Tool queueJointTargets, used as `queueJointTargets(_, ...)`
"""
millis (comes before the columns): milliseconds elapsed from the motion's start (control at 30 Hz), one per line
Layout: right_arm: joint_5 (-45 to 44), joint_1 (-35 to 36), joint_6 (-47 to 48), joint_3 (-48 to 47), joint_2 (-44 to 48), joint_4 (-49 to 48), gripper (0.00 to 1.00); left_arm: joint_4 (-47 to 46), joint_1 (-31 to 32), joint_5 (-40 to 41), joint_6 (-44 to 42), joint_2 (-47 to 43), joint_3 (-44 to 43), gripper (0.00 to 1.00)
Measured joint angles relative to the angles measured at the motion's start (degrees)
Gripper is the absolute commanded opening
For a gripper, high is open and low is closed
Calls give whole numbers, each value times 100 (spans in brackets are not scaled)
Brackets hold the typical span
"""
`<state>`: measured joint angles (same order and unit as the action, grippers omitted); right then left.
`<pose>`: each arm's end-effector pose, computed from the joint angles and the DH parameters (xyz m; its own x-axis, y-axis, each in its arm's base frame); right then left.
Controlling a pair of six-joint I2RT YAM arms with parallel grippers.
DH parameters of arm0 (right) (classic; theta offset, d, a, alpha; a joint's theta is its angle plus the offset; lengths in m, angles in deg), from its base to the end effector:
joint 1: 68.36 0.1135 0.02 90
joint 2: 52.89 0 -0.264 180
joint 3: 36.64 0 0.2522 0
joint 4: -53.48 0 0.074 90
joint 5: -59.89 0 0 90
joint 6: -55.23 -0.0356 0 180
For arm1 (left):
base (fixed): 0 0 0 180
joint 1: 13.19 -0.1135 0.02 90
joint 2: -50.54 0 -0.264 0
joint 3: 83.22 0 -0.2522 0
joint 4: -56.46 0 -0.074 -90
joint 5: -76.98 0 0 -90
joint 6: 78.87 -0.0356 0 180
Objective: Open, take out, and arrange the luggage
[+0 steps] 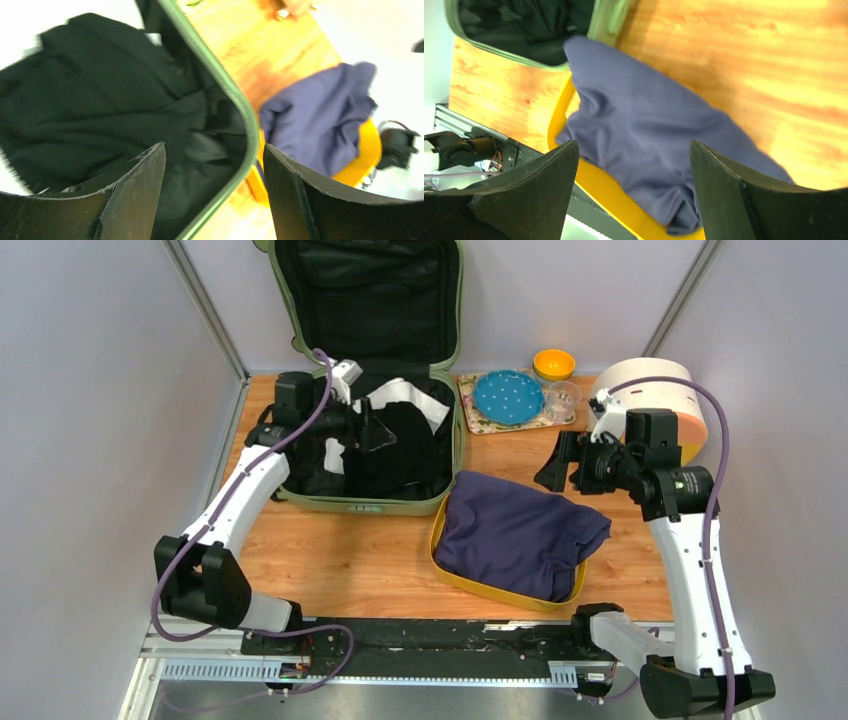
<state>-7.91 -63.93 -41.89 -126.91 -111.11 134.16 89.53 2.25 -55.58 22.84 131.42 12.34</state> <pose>0.1639 0.0262 0.3915 -0.7822 0.0545 -0.6207 -0.2253 0.9040 0.3633 0.2992 -0.1076 0.3405 -0.6199 0.0161 -0.7845 0.6512 0.5684 -0.5029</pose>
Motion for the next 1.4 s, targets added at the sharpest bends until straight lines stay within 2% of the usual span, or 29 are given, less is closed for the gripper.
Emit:
queueJointTargets(167,339,284,-164,-413,-837,-1110,80,-42,-693,374,-177,-9,133,79)
queueJointTargets(333,494,992,-319,-1163,-2546,-2330,79,-227,-804,691,-358,264,251,82)
queueJointTargets(600,684,1899,-297,-2966,-4889,-2927,68,-175,-929,890,-400,938,249,75)
queueJointTargets(733,761,2273,-44,-3268,-5344,-3018,68,-214,-1161,901,-136,890,494,74)
queueJointTargets(933,791,2857,557,-3206,-5462,-3032,68,-166,-1432,863,179,658,1318,73)
queueJointTargets(1033,798,3018,756,-3176,-5464,-3034,68,-210,-1425,824,369,658,1432,68)
queueJointTargets(1133,780,3012,907,-3132,-5462,-3034,68,-455,-1408,715,678,673,1558,54)
queueJointTargets(1167,765,2990,955,-3108,-5462,-3034,68,-553,-1405,664,796,699,1565,43)
queueJointTargets(1233,719,2940,1051,-3040,-5460,-3032,68,-896,-1377,514,1049,804,1554,30)
queueJointTargets(1267,699,2916,1086,-3005,-5453,-3027,67,-1029,-1364,461,1152,866,1530,14)
queueJointTargets(1300,678,2892,1123,-2964,-5453,-3029,67,-1139,-1333,400,1233,944,1473,7)
queueJointTargets(1333,671,2868,1154,-2922,-5451,-3029,66,-1202,-1287,350,1314,1025,1392,2)
queueJointTargets(1400,656,2802,1196,-2796,-5423,-3018,65,-1434,-1128,234,1436,1235,1141,0)
